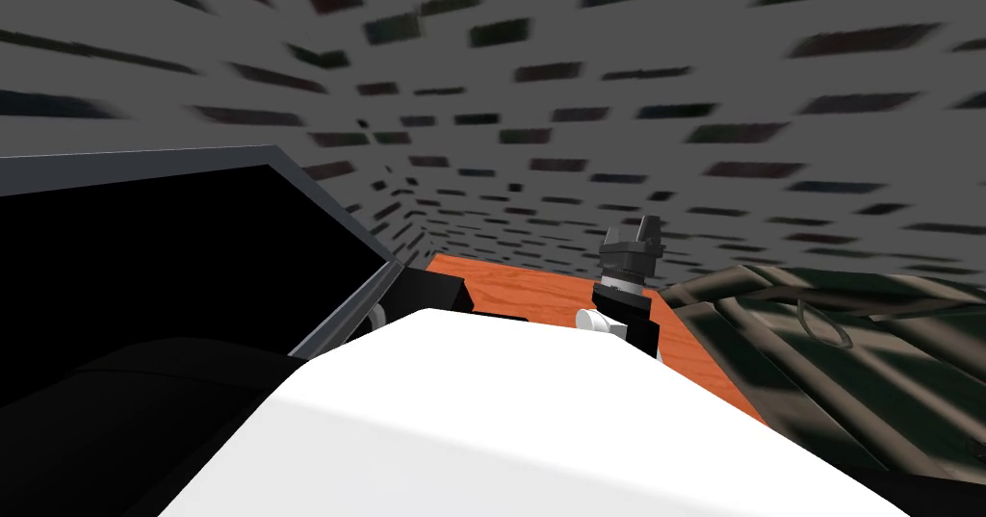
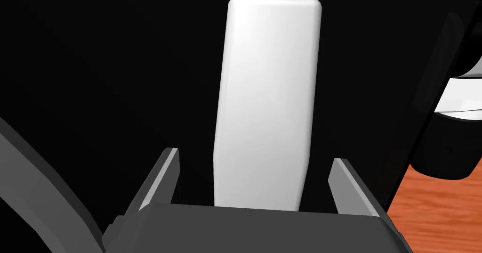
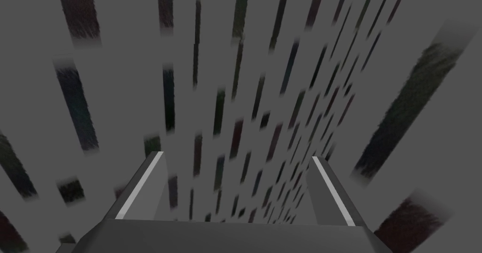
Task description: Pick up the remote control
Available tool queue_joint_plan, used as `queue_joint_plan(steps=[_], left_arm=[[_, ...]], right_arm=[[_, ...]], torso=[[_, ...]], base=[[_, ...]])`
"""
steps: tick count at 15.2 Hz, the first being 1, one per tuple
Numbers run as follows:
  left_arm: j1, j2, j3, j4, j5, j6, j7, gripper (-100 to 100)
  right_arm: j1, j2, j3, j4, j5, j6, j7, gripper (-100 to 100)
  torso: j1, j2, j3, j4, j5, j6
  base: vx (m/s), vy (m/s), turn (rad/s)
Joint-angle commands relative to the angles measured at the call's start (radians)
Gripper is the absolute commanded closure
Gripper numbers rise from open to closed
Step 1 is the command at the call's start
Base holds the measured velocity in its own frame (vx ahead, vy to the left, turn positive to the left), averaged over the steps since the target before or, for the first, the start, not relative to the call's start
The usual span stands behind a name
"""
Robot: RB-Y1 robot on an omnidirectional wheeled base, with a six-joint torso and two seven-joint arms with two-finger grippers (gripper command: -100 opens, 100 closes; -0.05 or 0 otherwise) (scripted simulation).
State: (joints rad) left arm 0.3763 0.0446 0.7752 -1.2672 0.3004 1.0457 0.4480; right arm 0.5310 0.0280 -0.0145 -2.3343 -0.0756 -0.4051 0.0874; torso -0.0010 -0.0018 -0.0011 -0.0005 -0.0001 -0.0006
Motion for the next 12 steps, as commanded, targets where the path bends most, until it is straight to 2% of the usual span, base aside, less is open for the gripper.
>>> queue_joint_plan(steps=[1,2,3,4,8,9,12], left_arm=[[-0.006,-0.004,-0.009,0.026,-0.006,-0.033,-0.001,-100],[-0.011,-0.005,-0.015,0.045,-0.009,-0.053,-0.003,-100],[-0.008,-0.002,-0.009,0.031,-0.005,-0.033,-0.002,-100],[-0.009,-0.002,-0.01,0.034,-0.005,-0.038,-0.002,100],[-0.008,-0.004,-0.01,0.035,-0.005,-0.037,-0.002,100],[0.001,-0.003,-0.001,-0.001,-0.001,-0.004,0.0,100],[0.011,-0.001,0.011,-0.038,0.005,0.036,0.003,100]], right_arm=[[0.0,0.0,0.0,0.0,0.0,0.0,0.0,0],[0.0,0.0,0.0,0.0,0.0,0.0,0.0,0],[0.0,0.0,0.0,0.0,0.0,0.0,0.0,0],[0.0,0.0,0.0,0.0,0.0,0.0,0.0,0],[0.0,0.0,0.0,0.0,0.0,0.0,0.0,0],[0.0,0.0,0.0,0.0,0.0,0.0,0.0,0],[0.0,0.0,0.0,0.0,0.0,0.0,0.0,0]], torso=[[0.0,0.0,0.0,0.0,0.0,0.0],[0.0,0.0,0.0,0.0,0.0,0.0],[-0.001,0.0,0.0,0.0,0.0,0.0],[-0.001,0.0,0.0,0.0,0.0,0.0],[0.0,0.001,0.0,0.0,0.0,0.0],[0.0,0.001,0.0,0.0,0.0,0.0],[-0.001,0.001,0.001,0.0,-0.001,0.001]], base=[[0.004,0.009,0.05],[0.006,0.012,0.059],[0.004,0.007,0.023],[0.0,0.0,0.0],[0.0,0.0,0.0],[-0.004,-0.013,-0.053],[-0.009,-0.019,-0.078]])
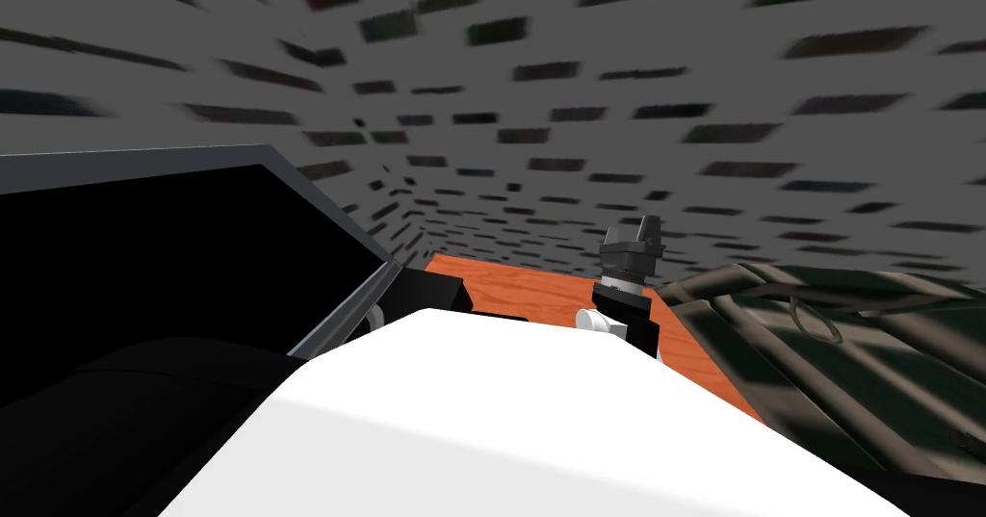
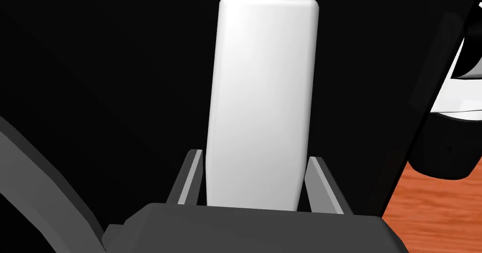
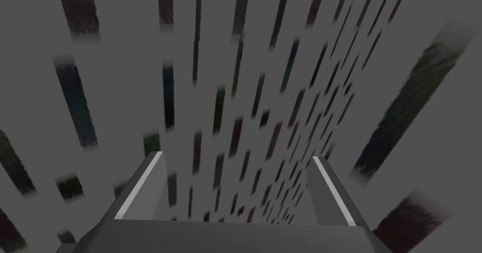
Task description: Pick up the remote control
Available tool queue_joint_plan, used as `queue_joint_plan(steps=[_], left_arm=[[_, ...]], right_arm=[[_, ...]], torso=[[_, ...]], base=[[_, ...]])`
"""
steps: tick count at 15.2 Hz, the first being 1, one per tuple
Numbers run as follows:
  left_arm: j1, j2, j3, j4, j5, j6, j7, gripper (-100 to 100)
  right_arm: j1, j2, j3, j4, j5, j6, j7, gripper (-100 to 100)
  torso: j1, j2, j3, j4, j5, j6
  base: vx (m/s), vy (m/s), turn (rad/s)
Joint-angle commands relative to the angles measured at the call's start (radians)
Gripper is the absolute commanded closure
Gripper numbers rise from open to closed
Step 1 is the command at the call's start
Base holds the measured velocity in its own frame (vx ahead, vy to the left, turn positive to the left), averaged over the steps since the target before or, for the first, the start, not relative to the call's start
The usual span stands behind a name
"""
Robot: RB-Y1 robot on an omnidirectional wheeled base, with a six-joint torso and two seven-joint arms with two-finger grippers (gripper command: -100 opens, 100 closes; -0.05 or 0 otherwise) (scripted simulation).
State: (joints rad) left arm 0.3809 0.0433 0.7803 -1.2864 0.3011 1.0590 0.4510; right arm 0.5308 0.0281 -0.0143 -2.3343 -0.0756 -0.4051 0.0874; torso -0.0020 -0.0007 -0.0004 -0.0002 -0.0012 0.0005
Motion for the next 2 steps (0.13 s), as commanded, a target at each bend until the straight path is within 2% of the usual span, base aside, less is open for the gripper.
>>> queue_joint_plan(steps=[1,2], left_arm=[[0.009,0.001,0.009,-0.028,0.006,0.033,0.0,100],[0.003,0.001,0.004,-0.012,0.002,0.013,0.0,100]], right_arm=[[0.0,0.0,0.0,0.0,0.0,0.0,0.0,0],[0.0,0.0,0.0,0.0,0.0,0.0,0.0,0]], torso=[[0.0,0.0,0.0,0.0,0.0,0.0],[0.0,0.0,0.0,0.0,0.0,0.0]], base=[[-0.009,-0.024,-0.051],[-0.006,-0.013,-0.014]])
